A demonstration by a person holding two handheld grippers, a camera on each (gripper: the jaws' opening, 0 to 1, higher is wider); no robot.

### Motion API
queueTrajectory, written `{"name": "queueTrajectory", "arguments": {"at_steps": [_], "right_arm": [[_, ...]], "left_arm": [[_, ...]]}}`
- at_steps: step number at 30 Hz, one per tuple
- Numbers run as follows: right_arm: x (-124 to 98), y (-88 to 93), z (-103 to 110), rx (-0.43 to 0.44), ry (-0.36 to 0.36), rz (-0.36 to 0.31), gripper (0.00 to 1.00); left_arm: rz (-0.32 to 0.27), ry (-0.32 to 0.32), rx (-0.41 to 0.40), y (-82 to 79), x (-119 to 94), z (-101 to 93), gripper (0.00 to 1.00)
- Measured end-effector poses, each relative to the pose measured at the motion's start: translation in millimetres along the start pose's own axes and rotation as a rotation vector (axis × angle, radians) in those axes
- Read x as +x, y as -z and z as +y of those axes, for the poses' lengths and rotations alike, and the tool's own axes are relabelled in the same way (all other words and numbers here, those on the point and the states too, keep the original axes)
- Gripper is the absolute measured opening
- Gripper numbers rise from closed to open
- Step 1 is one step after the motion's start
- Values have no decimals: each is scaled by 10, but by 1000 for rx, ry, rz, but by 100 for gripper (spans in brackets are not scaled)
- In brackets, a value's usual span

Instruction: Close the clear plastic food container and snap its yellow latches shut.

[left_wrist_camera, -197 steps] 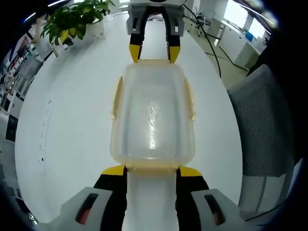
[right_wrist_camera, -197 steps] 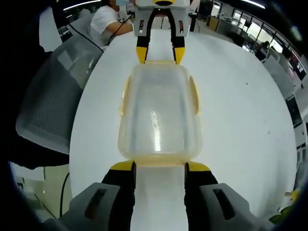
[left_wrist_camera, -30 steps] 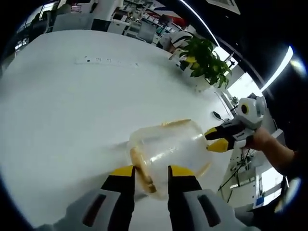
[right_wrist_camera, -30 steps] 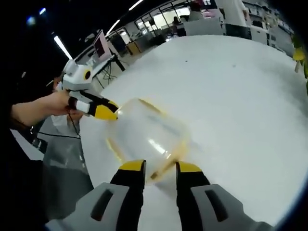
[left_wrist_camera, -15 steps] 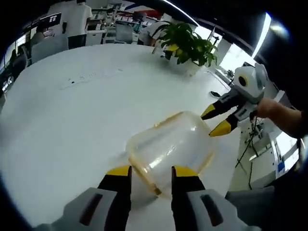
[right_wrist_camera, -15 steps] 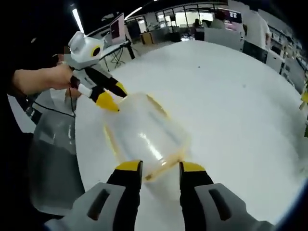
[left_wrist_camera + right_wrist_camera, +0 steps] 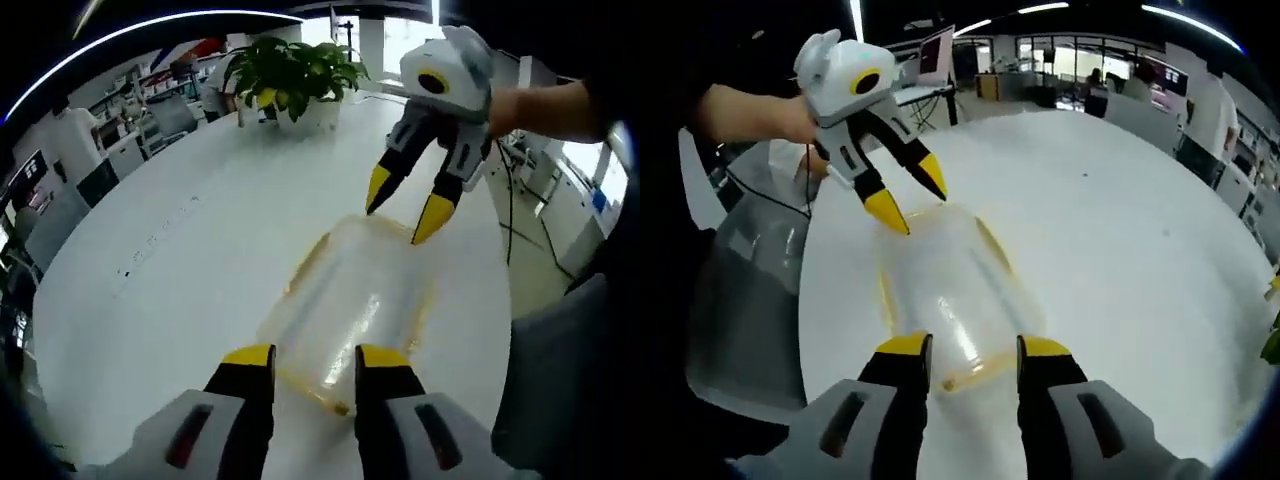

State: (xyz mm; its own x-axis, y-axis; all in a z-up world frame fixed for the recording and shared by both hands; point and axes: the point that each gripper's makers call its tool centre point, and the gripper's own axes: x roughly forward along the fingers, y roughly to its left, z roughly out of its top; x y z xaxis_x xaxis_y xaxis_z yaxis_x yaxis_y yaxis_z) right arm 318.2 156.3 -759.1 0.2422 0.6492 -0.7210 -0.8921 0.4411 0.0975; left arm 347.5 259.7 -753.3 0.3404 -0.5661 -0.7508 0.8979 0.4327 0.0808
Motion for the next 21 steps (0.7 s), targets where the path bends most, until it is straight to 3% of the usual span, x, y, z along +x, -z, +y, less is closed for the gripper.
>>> {"name": "queueTrajectory", "arguments": {"at_steps": [4, 9, 14, 21], "right_arm": [[28, -26, 37, -28, -15, 5, 30], [81, -96, 56, -34, -19, -7, 34], [127, -199, 97, -55, -27, -22, 33], [215, -263, 139, -78, -34, -14, 33]], "left_arm": [[-34, 21, 32, -108, -13, -24, 22], [-25, 29, 118, -120, 27, -74, 22], [-31, 82, 181, -155, 66, -201, 22], [-9, 109, 222, -152, 125, -299, 21]]}}
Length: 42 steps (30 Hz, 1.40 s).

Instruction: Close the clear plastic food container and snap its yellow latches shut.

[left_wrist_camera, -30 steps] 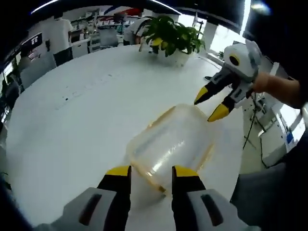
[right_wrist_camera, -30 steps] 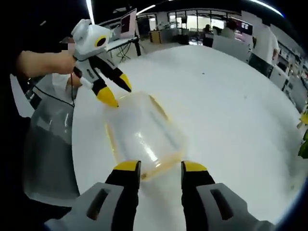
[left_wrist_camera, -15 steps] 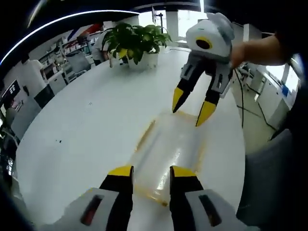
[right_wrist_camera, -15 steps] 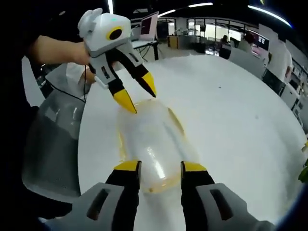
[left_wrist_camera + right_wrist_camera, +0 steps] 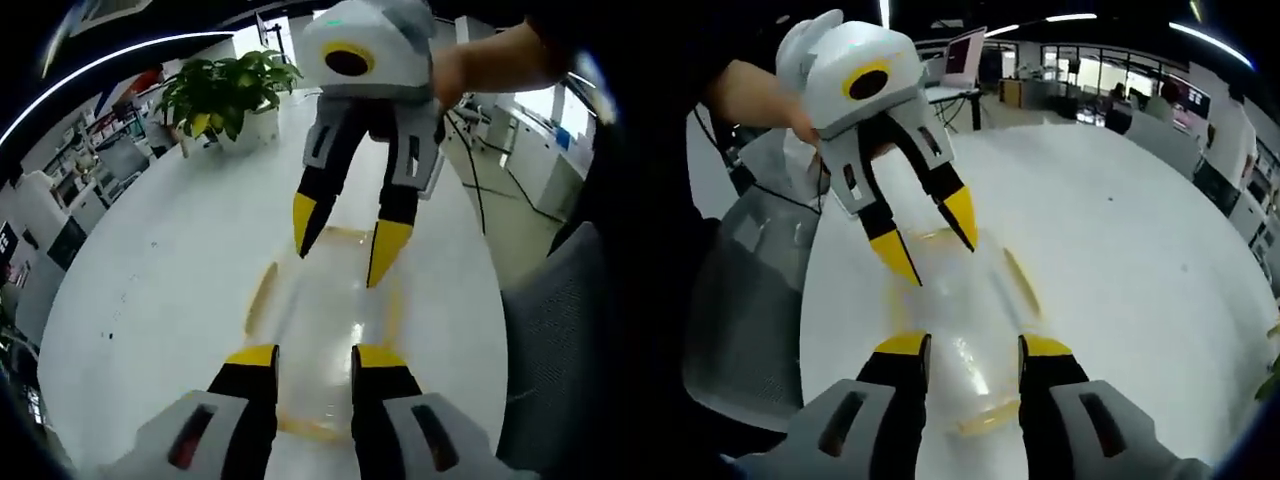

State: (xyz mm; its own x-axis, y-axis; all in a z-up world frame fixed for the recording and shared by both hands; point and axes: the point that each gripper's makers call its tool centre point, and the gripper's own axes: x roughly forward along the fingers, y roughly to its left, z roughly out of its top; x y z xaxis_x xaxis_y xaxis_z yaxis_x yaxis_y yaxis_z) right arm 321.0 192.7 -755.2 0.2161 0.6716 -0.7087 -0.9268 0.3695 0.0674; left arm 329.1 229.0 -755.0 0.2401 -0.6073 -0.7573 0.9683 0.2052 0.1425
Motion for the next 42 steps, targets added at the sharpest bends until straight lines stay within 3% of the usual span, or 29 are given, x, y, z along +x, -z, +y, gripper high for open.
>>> {"name": "queueTrajectory", "arguments": {"at_steps": [13, 20, 23, 27, 42], "right_arm": [[100, -79, 12, -34, -11, 9, 34], [132, -140, -4, -45, -14, 5, 34], [157, -178, -25, -54, -9, 12, 34], [177, -242, -28, -61, -13, 6, 34], [182, -219, -137, -54, -16, 64, 36]], "left_arm": [[-20, 31, 57, -79, 34, -115, 19], [-31, 53, 56, -116, 46, -180, 19], [-32, 79, 19, -133, 46, -245, 20], [-24, 75, 59, -131, 36, -295, 20], [-10, 59, 62, -161, 82, -358, 27]]}}
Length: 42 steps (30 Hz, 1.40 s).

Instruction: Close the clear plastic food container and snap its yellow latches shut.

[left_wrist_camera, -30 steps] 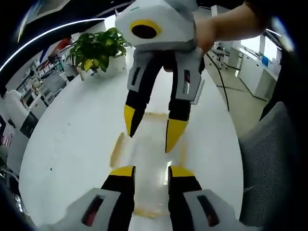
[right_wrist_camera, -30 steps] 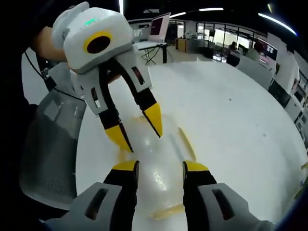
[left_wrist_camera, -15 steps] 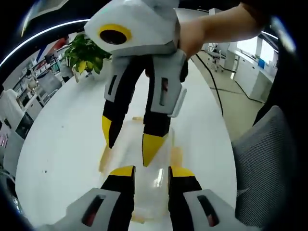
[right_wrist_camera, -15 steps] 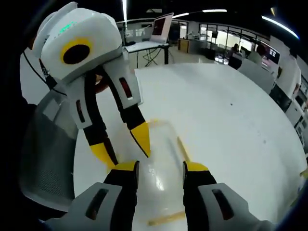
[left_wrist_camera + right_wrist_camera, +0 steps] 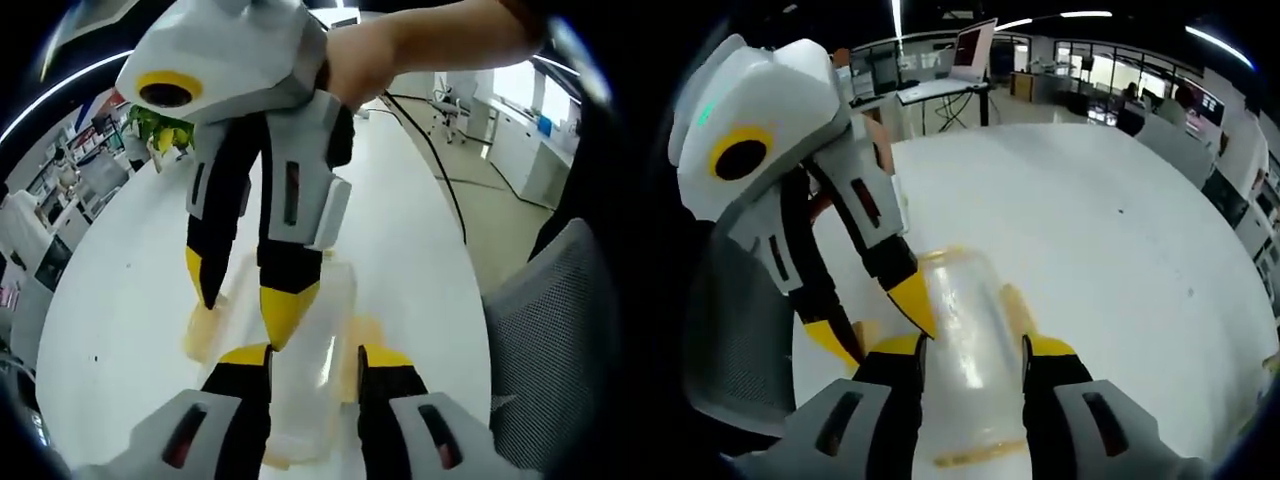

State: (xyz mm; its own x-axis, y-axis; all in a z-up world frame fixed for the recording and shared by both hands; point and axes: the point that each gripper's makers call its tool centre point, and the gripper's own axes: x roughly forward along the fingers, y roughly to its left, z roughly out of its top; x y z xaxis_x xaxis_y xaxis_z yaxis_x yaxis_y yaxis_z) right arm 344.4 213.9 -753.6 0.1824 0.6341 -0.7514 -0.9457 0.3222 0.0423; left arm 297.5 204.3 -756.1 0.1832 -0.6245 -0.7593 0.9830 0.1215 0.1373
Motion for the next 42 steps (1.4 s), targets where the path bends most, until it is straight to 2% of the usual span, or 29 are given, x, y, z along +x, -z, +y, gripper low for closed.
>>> {"name": "queueTrajectory", "arguments": {"at_steps": [3, 5, 8, 15, 19, 24, 27, 32, 35, 38, 40, 42], "right_arm": [[-4, 13, -15, -37, 3, 29, 37], [6, 12, -18, -38, -4, 36, 37], [27, 17, -34, -44, -19, 54, 39], [35, -23, -73, -45, -50, 84, 40], [65, -27, -79, -41, -95, 113, 40], [113, 2, -117, -44, -127, 150, 41], [136, 75, -150, -77, -140, 202, 43], [176, 63, -151, -85, -155, 217, 43], [193, 93, -115, -111, -181, 251, 43], [206, 95, -86, -101, -212, 268, 42], [214, 101, -90, -101, -218, 281, 42], [211, 110, -98, -96, -225, 303, 42]], "left_arm": [[16, -19, 1, 28, 35, 4, 30], [47, -19, 17, 84, 76, -25, 31], [63, -19, 43, 112, 106, -79, 31], [53, -36, 42, 101, 98, -45, 31], [50, -44, 50, 105, 107, -42, 32], [42, -54, 65, 109, 112, -41, 32], [28, -58, 57, 105, 111, -38, 32], [22, -79, 58, 103, 123, -57, 34], [23, -89, 63, 105, 121, -58, 34], [24, -109, 97, 107, 124, -32, 31], [25, -111, 94, 113, 126, -21, 30], [1, -118, 79, 106, 127, -4, 30]]}}
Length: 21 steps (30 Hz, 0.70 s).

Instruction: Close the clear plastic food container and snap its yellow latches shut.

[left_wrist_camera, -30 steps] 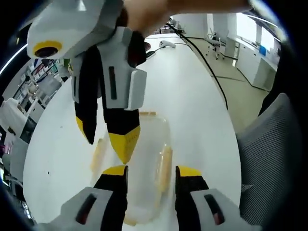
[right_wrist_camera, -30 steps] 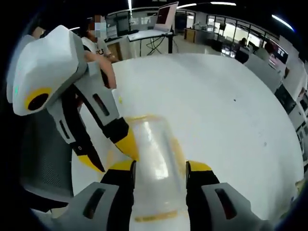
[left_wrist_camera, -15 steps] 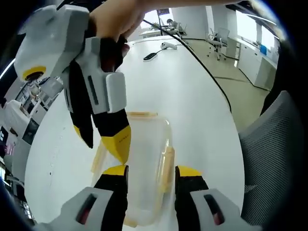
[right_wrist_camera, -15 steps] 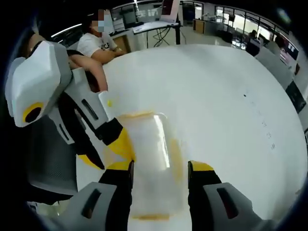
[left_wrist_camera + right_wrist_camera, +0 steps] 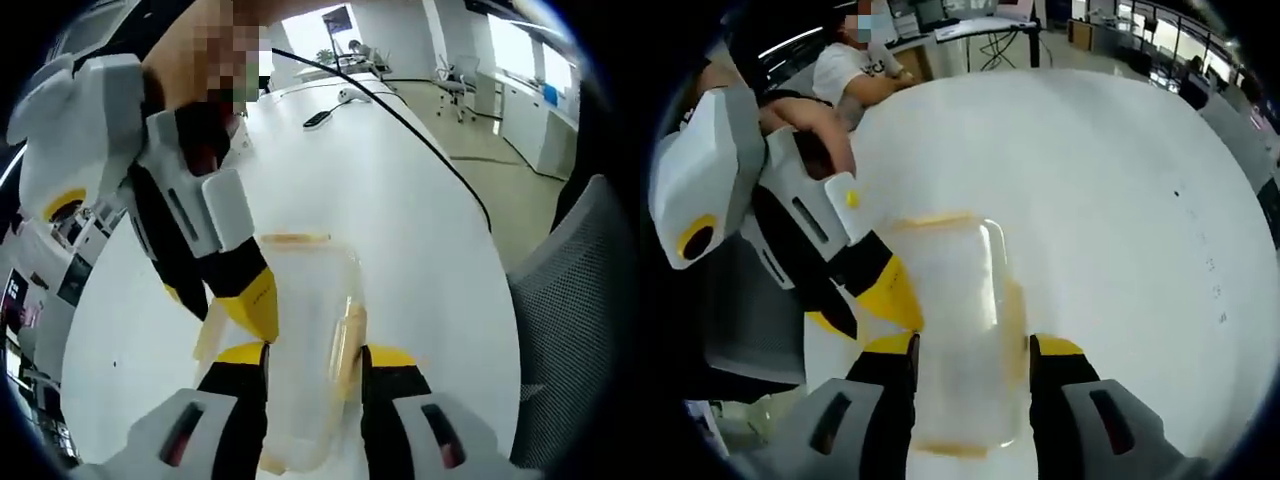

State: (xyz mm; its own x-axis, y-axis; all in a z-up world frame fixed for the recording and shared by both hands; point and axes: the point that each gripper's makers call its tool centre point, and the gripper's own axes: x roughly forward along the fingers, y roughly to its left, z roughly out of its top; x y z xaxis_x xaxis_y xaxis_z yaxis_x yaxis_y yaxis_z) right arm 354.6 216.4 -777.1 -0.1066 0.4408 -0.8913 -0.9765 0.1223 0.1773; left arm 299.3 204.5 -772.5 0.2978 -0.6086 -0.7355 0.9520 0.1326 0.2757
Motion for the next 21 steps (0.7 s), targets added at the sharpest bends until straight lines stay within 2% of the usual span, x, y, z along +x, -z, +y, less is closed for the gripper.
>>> {"name": "queueTrajectory", "arguments": {"at_steps": [5, 9, 12, 14, 21], "right_arm": [[24, 20, -22, 18, -40, 30, 42], [38, 10, 3, -55, -79, 42, 41], [49, 1, 11, -81, -93, 87, 40], [57, -4, 16, -83, -100, 117, 40], [73, 4, 24, -93, -119, 162, 40]], "left_arm": [[-37, -17, 5, 8, 10, 7, 30], [-37, -20, 1, 0, 17, 9, 29], [-34, -22, -1, 1, 19, 8, 29], [-34, -24, -4, 4, 18, 9, 29], [-41, -22, -17, 9, 16, 10, 28]]}}
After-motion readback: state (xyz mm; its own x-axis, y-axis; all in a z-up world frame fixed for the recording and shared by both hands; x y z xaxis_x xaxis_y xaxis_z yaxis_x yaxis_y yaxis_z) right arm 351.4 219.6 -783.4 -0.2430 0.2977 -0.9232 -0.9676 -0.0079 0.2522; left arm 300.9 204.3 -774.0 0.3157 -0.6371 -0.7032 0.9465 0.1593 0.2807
